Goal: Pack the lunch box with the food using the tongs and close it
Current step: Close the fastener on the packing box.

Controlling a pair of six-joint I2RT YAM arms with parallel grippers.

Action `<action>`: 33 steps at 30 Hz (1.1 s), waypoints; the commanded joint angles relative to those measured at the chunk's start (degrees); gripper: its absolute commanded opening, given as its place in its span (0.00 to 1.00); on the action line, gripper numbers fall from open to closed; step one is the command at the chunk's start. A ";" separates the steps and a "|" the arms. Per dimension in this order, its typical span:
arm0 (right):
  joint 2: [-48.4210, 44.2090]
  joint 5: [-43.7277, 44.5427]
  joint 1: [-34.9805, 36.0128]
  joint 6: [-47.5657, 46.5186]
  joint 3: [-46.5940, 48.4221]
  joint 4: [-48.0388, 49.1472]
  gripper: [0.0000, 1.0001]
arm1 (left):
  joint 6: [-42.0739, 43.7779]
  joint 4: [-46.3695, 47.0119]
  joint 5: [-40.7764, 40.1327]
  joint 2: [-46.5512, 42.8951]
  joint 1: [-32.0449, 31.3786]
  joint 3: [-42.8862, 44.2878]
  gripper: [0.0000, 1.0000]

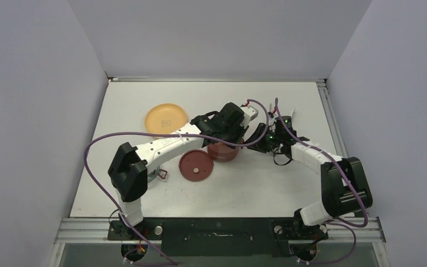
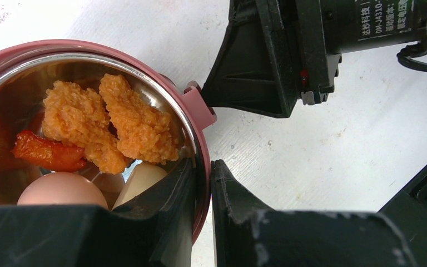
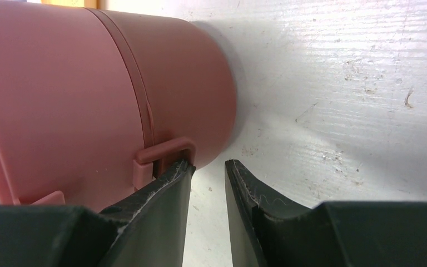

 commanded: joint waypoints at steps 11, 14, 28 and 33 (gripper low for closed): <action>1.65 2.01 4.48 1.46 2.48 4.30 0.29 | 0.05 -4.78 1.23 3.42 0.37 -1.21 0.00; 1.44 2.43 5.11 2.88 1.31 5.25 0.29 | -0.03 -4.30 1.23 3.38 0.41 -1.60 0.00; -2.47 5.27 9.16 15.13 -6.85 15.74 0.27 | -2.09 -0.72 5.27 2.18 1.85 -5.20 0.00; -3.31 5.82 9.82 18.38 -9.14 19.06 0.26 | -2.96 0.89 6.90 1.50 2.53 -6.72 0.00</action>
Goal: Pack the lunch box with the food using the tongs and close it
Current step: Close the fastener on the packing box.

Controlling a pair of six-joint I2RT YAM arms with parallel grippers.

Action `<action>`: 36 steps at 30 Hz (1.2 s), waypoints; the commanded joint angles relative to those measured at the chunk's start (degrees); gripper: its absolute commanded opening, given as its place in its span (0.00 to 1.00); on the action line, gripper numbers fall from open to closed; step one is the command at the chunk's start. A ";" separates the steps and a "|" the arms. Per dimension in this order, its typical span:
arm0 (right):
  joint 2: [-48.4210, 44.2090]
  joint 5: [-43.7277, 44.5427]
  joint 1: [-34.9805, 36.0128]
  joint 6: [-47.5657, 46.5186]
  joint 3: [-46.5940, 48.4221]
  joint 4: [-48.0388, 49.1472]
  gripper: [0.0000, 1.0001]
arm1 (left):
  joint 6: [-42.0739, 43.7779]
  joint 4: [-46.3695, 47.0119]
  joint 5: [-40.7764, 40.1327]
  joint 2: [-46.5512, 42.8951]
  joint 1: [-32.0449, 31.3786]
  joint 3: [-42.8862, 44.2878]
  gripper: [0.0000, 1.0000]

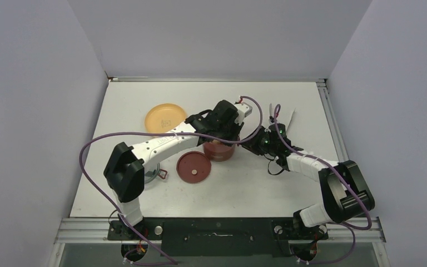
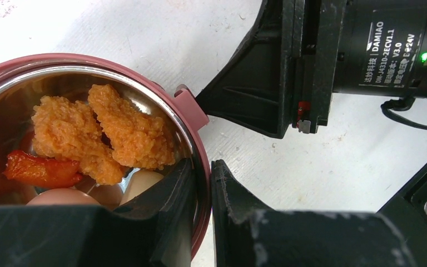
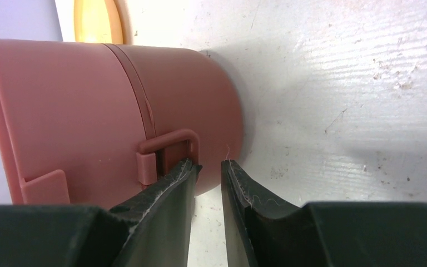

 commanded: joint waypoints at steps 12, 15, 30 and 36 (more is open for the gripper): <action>-0.93 -4.81 5.55 12.70 -7.76 14.41 0.24 | -3.64 1.13 7.52 1.90 1.34 -6.94 0.00; -0.15 -5.17 5.93 13.98 -8.04 16.56 0.24 | -3.97 1.62 7.93 1.71 1.50 -7.42 0.00; 3.21 -2.97 7.95 22.58 -11.79 28.17 0.15 | -6.61 4.92 11.24 0.55 2.08 -10.26 0.00; 4.35 -2.23 9.09 25.22 -11.89 31.59 0.09 | -7.29 5.98 12.96 0.25 2.57 -10.97 0.00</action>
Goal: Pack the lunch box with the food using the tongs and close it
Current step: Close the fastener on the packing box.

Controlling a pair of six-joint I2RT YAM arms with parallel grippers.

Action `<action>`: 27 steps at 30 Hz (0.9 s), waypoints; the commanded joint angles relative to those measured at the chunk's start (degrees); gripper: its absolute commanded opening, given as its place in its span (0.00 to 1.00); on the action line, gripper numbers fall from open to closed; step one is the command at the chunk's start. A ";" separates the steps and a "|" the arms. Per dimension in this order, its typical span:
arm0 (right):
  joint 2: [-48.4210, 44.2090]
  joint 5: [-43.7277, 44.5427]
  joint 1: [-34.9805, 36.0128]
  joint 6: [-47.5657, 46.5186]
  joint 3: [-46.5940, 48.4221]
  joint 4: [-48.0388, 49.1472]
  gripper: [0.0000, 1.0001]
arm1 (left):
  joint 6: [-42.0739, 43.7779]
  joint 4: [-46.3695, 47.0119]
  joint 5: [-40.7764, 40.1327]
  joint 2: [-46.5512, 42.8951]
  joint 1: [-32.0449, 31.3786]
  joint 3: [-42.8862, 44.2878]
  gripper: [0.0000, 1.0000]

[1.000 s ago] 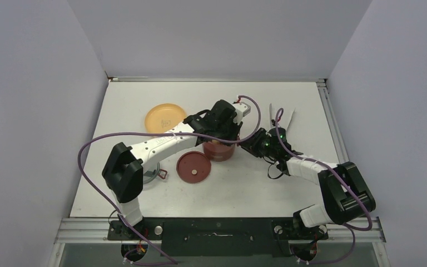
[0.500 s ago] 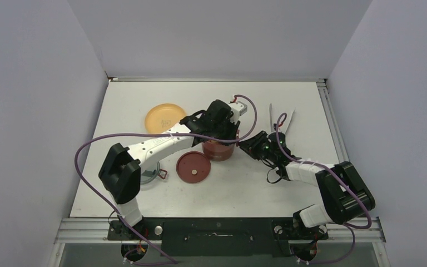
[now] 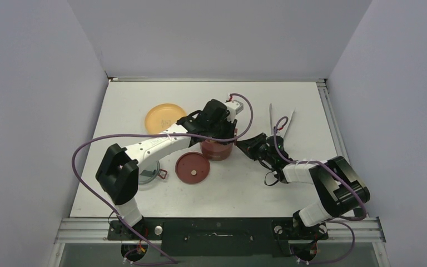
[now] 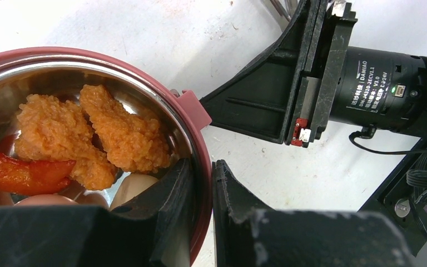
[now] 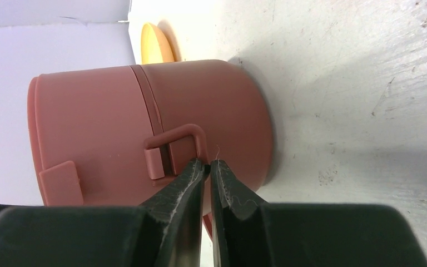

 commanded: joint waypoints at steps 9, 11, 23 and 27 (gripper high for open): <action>2.48 -6.91 6.12 9.71 -1.80 12.57 0.05 | -4.24 -0.52 8.53 4.07 -0.38 -4.10 0.00; 2.55 -6.32 6.47 10.57 -1.89 13.33 0.05 | -4.37 -0.26 8.83 4.04 -0.43 -4.20 0.00; 3.91 -3.85 7.77 16.22 -2.58 19.10 0.05 | -5.85 1.87 10.32 3.67 -0.05 -5.16 0.00; 4.96 -3.75 8.32 18.04 -2.82 21.45 0.05 | -6.27 2.54 11.10 3.79 -0.01 -5.62 0.00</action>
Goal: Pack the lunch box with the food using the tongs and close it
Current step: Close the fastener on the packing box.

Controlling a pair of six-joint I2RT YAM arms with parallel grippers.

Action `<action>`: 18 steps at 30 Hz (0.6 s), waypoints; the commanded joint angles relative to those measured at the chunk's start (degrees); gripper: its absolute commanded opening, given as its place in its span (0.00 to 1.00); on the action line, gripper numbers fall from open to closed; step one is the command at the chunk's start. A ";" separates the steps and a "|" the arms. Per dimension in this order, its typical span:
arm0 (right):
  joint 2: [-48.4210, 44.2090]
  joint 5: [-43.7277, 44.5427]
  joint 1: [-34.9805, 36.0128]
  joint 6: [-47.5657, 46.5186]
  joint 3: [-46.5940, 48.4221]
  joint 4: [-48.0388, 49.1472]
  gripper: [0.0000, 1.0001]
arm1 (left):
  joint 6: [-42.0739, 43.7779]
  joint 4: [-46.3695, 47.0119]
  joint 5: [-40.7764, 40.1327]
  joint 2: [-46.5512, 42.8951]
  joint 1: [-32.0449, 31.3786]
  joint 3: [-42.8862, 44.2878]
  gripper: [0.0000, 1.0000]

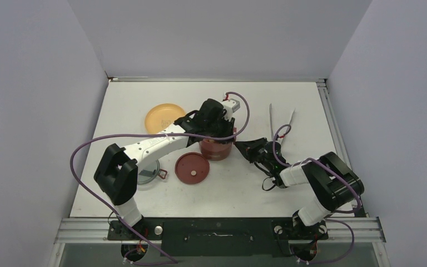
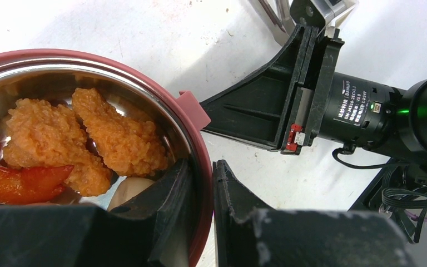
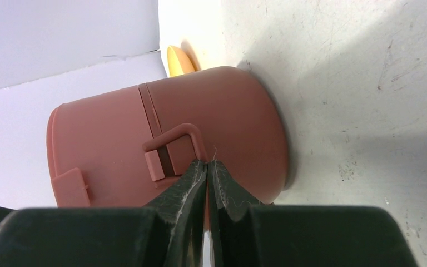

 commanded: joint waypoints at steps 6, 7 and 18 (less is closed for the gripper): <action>2.53 -9.43 5.90 6.45 0.27 14.39 0.05 | -4.14 0.20 9.15 4.55 -1.49 -3.71 0.00; 2.83 -9.31 6.01 6.98 0.23 15.03 0.05 | -4.16 0.21 9.26 4.57 -1.54 -3.76 0.00; 6.03 -8.66 8.17 10.98 0.67 19.87 0.05 | -4.20 0.22 9.65 5.30 -1.20 -3.58 0.00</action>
